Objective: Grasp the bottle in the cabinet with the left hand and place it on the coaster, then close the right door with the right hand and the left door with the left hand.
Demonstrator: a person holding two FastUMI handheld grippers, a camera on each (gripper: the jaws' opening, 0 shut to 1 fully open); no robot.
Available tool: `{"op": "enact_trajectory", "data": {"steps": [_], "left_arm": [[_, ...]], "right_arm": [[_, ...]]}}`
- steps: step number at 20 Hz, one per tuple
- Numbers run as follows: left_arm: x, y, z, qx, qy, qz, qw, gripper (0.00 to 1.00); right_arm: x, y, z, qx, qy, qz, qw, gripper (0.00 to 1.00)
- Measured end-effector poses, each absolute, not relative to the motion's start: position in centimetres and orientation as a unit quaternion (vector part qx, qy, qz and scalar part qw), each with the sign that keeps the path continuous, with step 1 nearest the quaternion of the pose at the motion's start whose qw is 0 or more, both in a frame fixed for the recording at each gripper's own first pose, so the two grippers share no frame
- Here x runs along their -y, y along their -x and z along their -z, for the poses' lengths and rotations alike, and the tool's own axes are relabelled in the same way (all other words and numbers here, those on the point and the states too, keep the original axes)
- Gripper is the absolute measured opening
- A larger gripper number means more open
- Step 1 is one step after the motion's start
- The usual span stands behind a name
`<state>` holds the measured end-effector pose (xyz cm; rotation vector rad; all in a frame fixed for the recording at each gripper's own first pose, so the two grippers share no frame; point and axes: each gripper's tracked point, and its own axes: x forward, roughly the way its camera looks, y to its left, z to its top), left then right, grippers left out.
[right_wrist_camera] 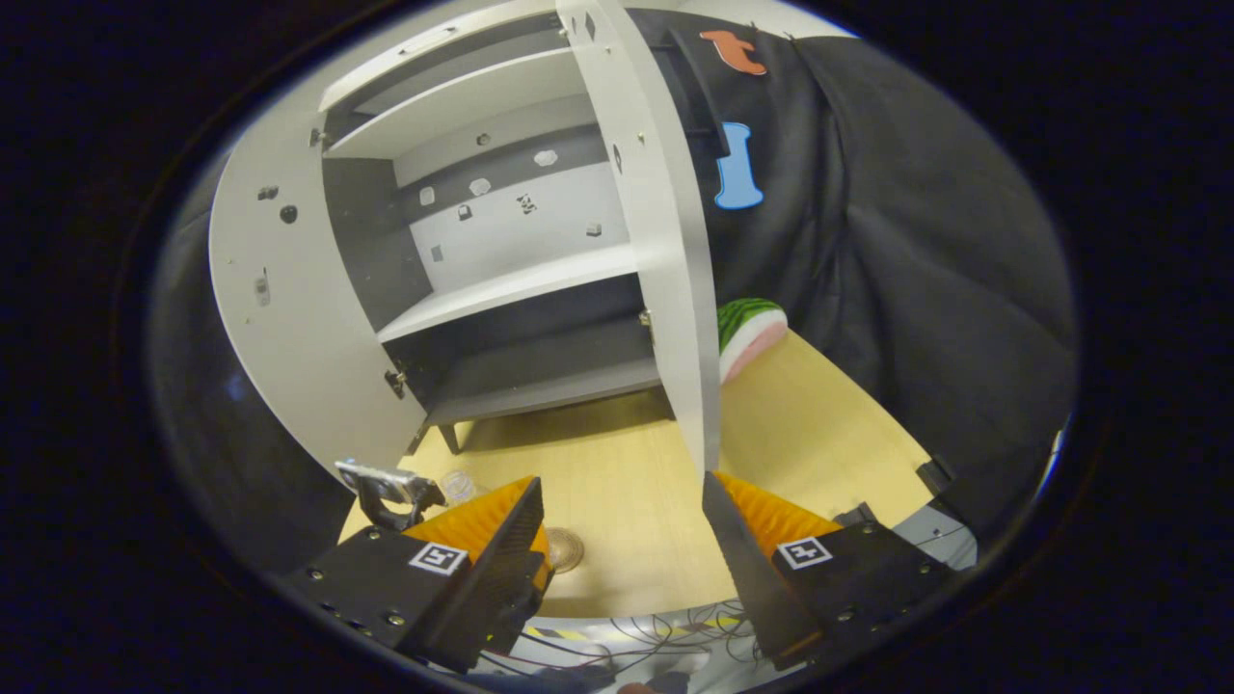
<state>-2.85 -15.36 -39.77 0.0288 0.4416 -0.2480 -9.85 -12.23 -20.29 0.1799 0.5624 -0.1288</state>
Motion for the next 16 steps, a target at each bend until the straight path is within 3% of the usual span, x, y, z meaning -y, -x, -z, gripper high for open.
{"op": "enact_trajectory", "data": {"steps": [16], "left_arm": [[15.8, 2.2, 37.9, -0.195, -0.008, 0.126, 0.973, 0.86]], "right_arm": [[13.0, 10.7, 19.7, -0.268, -0.102, 0.064, 0.956, 1.00]]}}
